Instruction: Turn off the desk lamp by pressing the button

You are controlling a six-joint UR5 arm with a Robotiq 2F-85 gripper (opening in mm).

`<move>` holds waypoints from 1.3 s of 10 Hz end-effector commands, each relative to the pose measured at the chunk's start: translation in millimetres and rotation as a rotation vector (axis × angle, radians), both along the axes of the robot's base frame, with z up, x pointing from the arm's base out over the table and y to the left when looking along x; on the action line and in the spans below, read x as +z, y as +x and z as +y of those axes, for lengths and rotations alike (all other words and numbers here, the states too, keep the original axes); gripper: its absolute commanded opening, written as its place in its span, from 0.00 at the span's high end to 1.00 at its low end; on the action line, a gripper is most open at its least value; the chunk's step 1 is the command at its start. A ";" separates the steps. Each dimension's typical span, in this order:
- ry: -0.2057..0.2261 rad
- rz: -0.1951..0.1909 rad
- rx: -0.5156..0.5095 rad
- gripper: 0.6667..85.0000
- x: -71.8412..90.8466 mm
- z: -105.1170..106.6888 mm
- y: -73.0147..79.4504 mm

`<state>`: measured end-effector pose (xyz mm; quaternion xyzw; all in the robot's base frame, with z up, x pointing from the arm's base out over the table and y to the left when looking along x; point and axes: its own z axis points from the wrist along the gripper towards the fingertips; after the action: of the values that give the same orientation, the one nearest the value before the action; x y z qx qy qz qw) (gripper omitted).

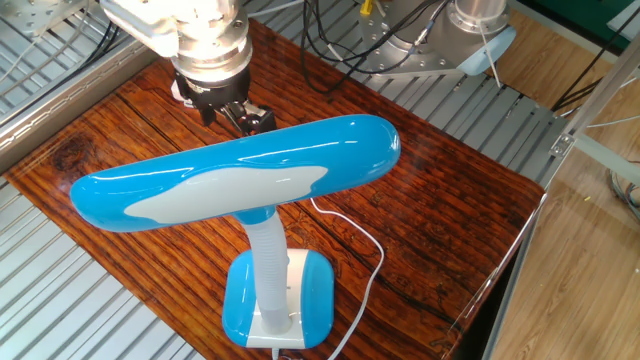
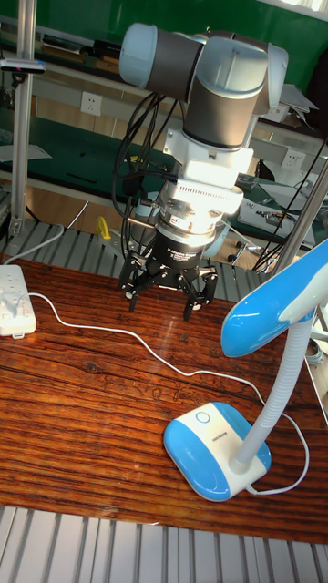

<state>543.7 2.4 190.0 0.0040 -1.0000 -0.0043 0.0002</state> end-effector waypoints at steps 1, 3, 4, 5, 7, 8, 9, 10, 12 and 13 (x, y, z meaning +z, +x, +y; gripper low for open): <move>0.143 -0.211 -0.204 0.99 8.6 33.6 58.1; 0.111 -0.215 -0.200 0.99 7.4 30.2 58.1; 0.106 -0.212 -0.200 0.99 7.8 30.1 58.0; 0.078 -0.202 -0.198 0.99 9.2 27.2 57.2; 0.069 -0.200 -0.191 0.99 9.6 26.3 56.8; 0.101 -0.221 -0.187 0.99 8.3 29.6 58.7; 0.117 -0.232 -0.182 0.99 7.2 31.0 59.2; 0.097 -0.218 -0.191 0.99 5.7 28.2 53.3; 0.114 -0.246 -0.212 0.99 -1.1 34.5 50.5; 0.128 -0.254 -0.213 0.99 -2.1 37.4 50.4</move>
<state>594.9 31.8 190.8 -0.0923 -0.9880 -0.0497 -0.1135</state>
